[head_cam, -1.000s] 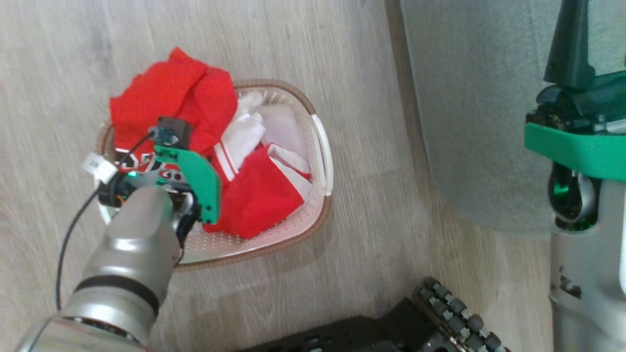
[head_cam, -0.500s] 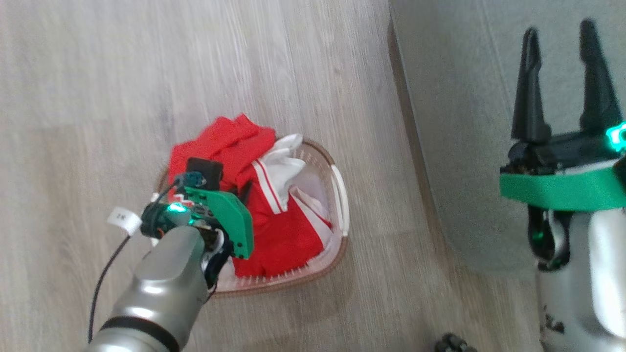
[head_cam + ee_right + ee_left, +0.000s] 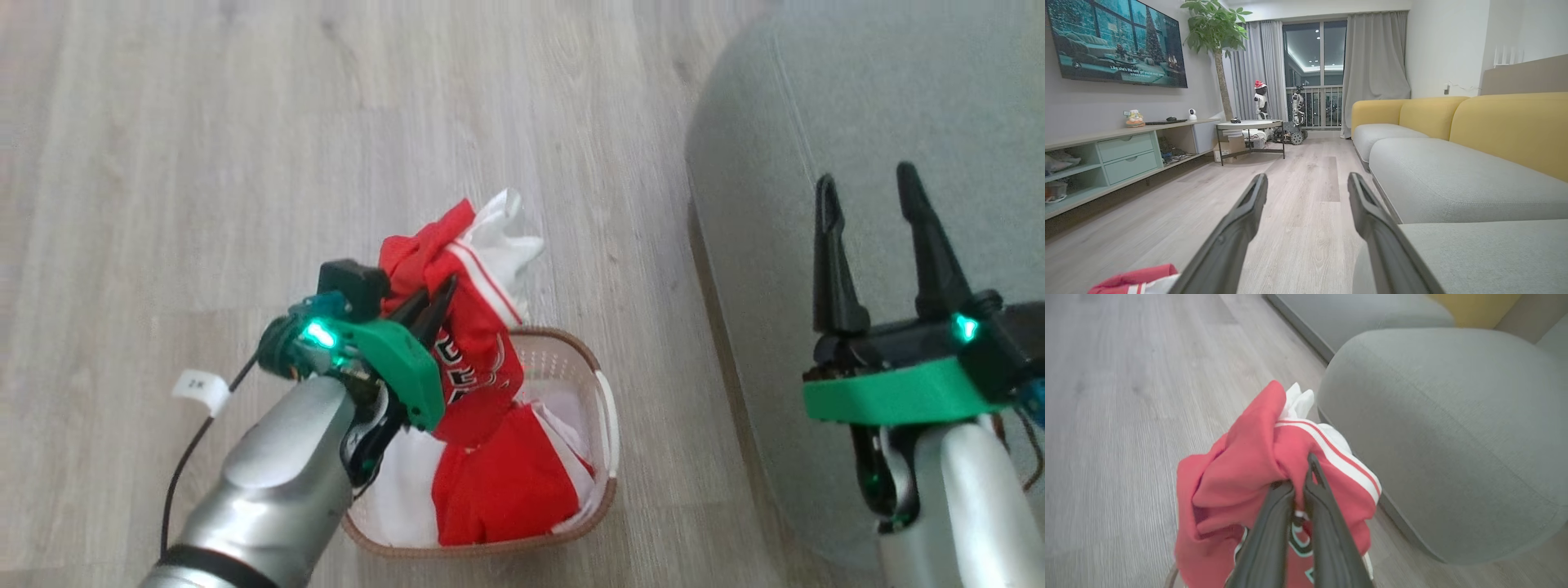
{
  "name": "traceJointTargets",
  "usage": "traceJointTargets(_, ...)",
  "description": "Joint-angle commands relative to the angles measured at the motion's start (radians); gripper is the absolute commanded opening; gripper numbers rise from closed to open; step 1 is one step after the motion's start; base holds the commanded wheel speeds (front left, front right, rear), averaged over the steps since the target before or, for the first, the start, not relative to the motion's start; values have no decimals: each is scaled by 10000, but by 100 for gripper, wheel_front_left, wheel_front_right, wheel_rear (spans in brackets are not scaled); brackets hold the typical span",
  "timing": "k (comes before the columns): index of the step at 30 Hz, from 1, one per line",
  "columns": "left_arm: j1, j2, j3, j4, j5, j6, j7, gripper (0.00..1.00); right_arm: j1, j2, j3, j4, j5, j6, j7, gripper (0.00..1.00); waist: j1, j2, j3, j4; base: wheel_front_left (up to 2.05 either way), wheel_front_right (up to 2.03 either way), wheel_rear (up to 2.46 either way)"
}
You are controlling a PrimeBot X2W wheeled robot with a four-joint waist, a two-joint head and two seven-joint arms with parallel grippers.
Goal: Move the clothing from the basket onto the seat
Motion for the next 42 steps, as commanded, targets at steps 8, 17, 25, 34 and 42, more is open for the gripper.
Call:
traceJointTargets(8, -205, 938, 377, -3008, 72, 421, 261, 0, 579, -253, 707, -28, 234, -2, -61, 100, 1, -1, -1109, 388, 0, 0, 0)
traceJointTargets(17, -396, 1557, 634, -6171, 70, 1074, 1149, 0, 982, -626, 1528, 145, 646, -2, -61, 100, 1, -1, -1597, 545, 0, 0, 0)
traceJointTargets(25, -546, 1716, 663, -7485, 53, 1389, 1699, 0, 1063, -959, 2403, 150, 1081, -2, -61, 100, 1, -1, -1686, 587, 0, 0, 0)
traceJointTargets(34, -565, 1788, 671, -7703, 28, 1490, 1750, 0, 458, -1667, 4196, 172, 2330, -2, -61, 100, 1, -1, -1558, 513, 0, 0, 0)
traceJointTargets(42, -707, 1650, 503, -7555, 7, 1372, 1728, 0, -1452, -2191, 5993, 1448, 3045, -2, 163, 100, 1, -1, -1507, 550, 0, 0, 0)
